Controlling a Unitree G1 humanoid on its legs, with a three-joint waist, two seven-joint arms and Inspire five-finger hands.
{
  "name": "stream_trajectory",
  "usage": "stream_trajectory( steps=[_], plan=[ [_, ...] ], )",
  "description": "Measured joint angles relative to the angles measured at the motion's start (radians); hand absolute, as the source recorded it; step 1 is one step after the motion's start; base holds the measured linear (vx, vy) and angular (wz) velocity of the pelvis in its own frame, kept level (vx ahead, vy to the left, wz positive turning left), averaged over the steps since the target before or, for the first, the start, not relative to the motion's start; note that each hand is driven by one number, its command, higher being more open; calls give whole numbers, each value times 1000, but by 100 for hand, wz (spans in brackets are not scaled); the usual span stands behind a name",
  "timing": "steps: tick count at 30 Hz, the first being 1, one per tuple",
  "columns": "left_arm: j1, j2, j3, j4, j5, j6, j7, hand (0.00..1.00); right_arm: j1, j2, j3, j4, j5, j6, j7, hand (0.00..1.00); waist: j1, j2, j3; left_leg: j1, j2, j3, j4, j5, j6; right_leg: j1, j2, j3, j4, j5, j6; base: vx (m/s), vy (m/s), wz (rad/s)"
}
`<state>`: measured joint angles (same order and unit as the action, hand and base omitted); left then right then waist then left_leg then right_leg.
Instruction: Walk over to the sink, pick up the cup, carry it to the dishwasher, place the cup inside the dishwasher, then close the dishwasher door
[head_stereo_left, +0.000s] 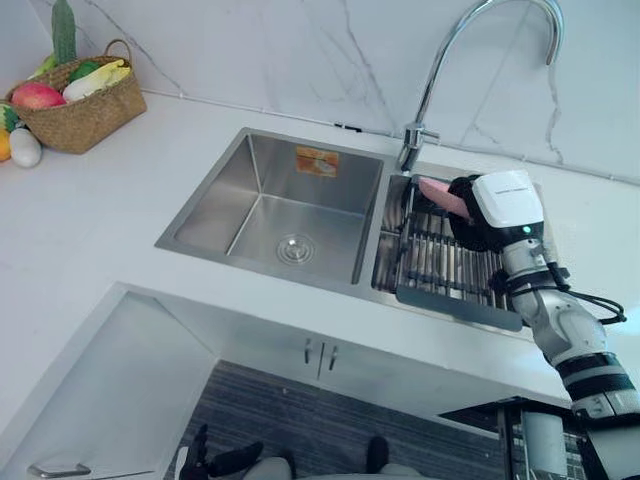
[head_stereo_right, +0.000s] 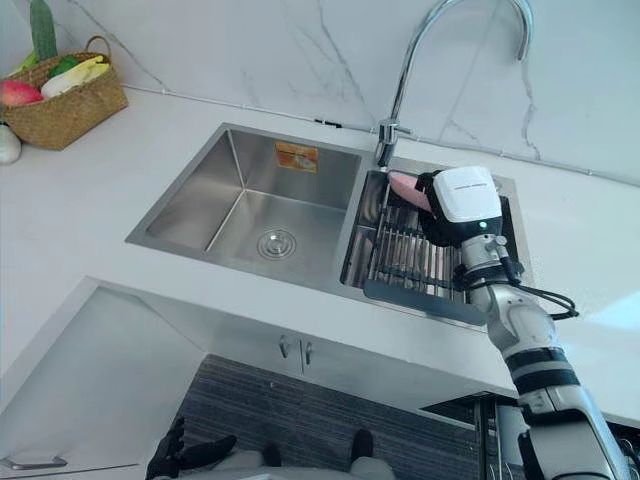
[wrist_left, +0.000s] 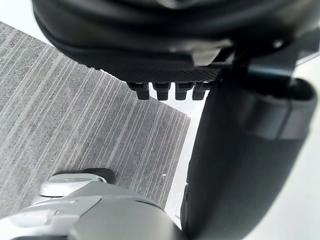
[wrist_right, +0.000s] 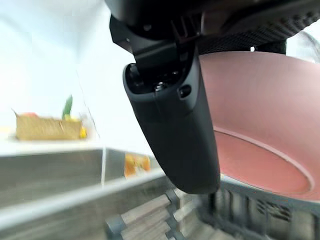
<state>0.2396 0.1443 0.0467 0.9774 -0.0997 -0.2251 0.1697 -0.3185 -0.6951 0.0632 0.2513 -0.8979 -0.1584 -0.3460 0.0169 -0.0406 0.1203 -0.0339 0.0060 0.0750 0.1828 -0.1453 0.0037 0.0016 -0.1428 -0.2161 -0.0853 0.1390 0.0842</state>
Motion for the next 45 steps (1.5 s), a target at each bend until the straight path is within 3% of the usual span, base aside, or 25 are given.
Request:
stream_trajectory(
  steps=[7, 10, 12, 15, 17, 18, 19, 20, 22, 23, 25, 27, 28, 29, 30, 31, 32, 35, 36, 37, 38, 39, 40, 43, 45],
  plan=[
    [32, -2, 18, -7, 25, -37, -6, 100, 198, 42, -193, -227, 72, -6, 57, 0, -21, 1, 0, 1, -6, -60, -32, 42, -7, 15, -8, -54, 3, -5, 4, -55, -36, 27],
    [62, -23, 21, -26, 24, -63, -9, 100, 189, 49, -194, -228, 71, -3, 57, 0, -9, 43, 9, -45, 48, -10, 184, -86, -16, -11, 34, 38, 77, -48, 1, -123, 35, -76],
    [73, -32, 21, -32, 22, -67, -23, 100, 150, 48, -194, -225, 71, 2, 54, 0, 6, 74, -2, -71, 44, -126, 271, -147, -23, -76, 66, 148, 123, -37, -2, -112, 118, -148],
    [37, -13, 6, -32, 23, -65, -49, 100, 129, 33, -237, -220, 72, 33, 16, 0, -31, 66, 23, -121, 30, -56, 332, -173, 4, -166, 65, 243, 187, -10, 27, -153, 134, -102],
    [15, -3, 5, -33, 23, -58, -67, 100, 110, 28, -261, -211, 75, 70, 13, 0, -41, 61, 45, -148, 37, -4, 389, -197, 23, -199, 70, 283, 195, -12, 22, -221, 199, -81],
    [1, 2, 7, -32, 19, -43, -67, 100, 97, 29, -265, -199, 78, 92, 10, 0, -43, 64, 63, -143, 56, 32, 399, -196, 38, -189, 68, 263, 167, -40, -11, -245, 195, -100],
    [-6, -3, 18, -32, 10, -33, -68, 100, 80, 29, -259, -191, 83, 101, 10, 0, -32, 86, 67, -139, 94, 86, 372, -180, 52, -200, 64, 178, 191, -78, -74, -209, 156, -119],
    [-6, -8, 27, -32, -2, -32, -68, 100, 67, 29, -248, -189, 86, 103, 8, 0, -24, 86, 68, -138, 109, 118, 356, -172, 54, -224, 55, 121, 245, -81, -82, -193, 153, -148],
    [-6, -7, 51, -31, -47, -13, -74, 100, 12, 25, -202, -176, 95, 109, 7, 0, -5, 84, 68, -121, 151, 222, 271, -119, 54, -236, 7, -73, 454, -124, -137, -161, 152, -142],
    [-6, -7, 53, -32, -53, -11, -75, 100, -5, 22, -189, -169, 103, 114, 6, 0, 1, 83, 67, -116, 161, 247, 253, -108, 53, -223, -10, -111, 494, -142, -143, -99, 75, -136],
    [-13, -14, 54, -33, -82, -10, -75, 100, -120, -12, -114, -73, 142, 127, 3, 0, 44, 74, 62, -128, 202, 359, 226, -84, 50, -149, -124, -243, 631, -199, -164, -103, 16, -153],
    [-27, -11, 54, -33, -116, -3, -67, 100, -203, -20, -63, 28, 171, 136, 6, 0, 88, 57, 52, -143, 236, 442, 233, -76, 38, -84, -219, -311, 673, -203, -173, -81, -61, -142],
    [-32, -8, 55, -33, -121, -1, -63, 100, -225, -20, -50, 57, 175, 139, 8, 0, 102, 51, 50, -151, 250, 462, 245, -74, 34, -61, -239, -321, 664, -200, -175, -70, -167, -145],
    [-44, -4, 55, -35, -146, 3, -63, 100, -251, -20, -33, 96, 192, 141, 17, 0, 123, 42, 52, -170, 280, 470, 274, -72, 31, -15, -252, -323, 581, -188, -163, -91, -285, -138],
    [-53, 6, 62, -36, -162, 10, -63, 100, -260, -20, -16, 110, 207, 146, 35, 0, 149, 25, 59, -181, 305, 470, 307, -71, 29, 31, -247, -323, 433, -134, -131, -106, -340, -133],
    [-57, 13, 66, -36, -168, 13, -63, 100, -259, -19, -13, 112, 210, 146, 44, 0, 155, 12, 64, -185, 315, 470, 325, -69, 26, 58, -242, -320, 364, -75, -133, -122, -442, -101],
    [-63, 23, 85, -34, -176, 19, -64, 100, -254, -17, -12, 119, 215, 153, 63, 0, 153, 4, 68, -195, 343, 462, 356, -65, 19, 93, -213, -313, 301, -84, -73, -137, -458, -57],
    [-36, 1, 92, -35, -176, -1, -65, 100, -179, -16, -48, 158, 253, 192, 93, 0, 127, 27, 66, -130, 420, 435, 263, 22, -46, 50, -160, -288, 425, -163, 5, -117, -405, -27],
    [-25, 6, 106, -37, -177, -10, -65, 100, -138, -13, -75, 156, 268, 194, 93, 0, 132, 2, 60, -110, 419, 436, 218, 67, -92, 61, -128, -276, 266, -177, 61, -92, -387, -11],
    [-22, 15, 114, -37, -177, -16, -64, 100, -129, -13, -87, 154, 269, 196, 95, 0, 128, -22, 58, -110, 406, 432, 204, 77, -109, 65, -130, -276, 170, -99, 63, -63, -292, 14],
    [-33, 18, 121, -28, -176, -14, -64, 100, -108, -11, -129, 148, 269, 197, 93, 0, 109, -28, 60, -118, 405, 408, 192, 79, -132, 106, -119, -289, 116, -138, 134, -21, -319, 39],
    [-33, -11, 117, -25, -174, -11, -66, 100, -96, -9, -163, 163, 271, 207, 85, 0, 93, 7, 64, -123, 430, 373, 156, 109, -141, 118, -73, -310, 93, -125, 118, -19, -281, 42],
    [-20, -36, 101, -28, -175, -13, -69, 100, -78, -11, -179, 173, 280, 224, 86, 0, 87, 22, 57, -114, 414, 363, 98, 132, -151, 119, -64, -314, 76, -128, 112, -12, -188, 19],
    [-17, -53, 99, -27, -173, -5, -77, 100, -42, -11, -213, 188, 288, 243, 88, 0, 74, 39, 55, -81, 374, 341, -8, 194, -166, 118, -61, -330, 65, -127, 110, 21, -72, 12],
    [-20, -50, 92, -27, -173, 4, -84, 100, -42, -10, -212, 202, 288, 244, 93, 0, 73, 42, 55, -78, 354, 341, -19, 197, -169, 119, -77, -336, 66, -126, 111, 26, 23, 15]
  ],
)
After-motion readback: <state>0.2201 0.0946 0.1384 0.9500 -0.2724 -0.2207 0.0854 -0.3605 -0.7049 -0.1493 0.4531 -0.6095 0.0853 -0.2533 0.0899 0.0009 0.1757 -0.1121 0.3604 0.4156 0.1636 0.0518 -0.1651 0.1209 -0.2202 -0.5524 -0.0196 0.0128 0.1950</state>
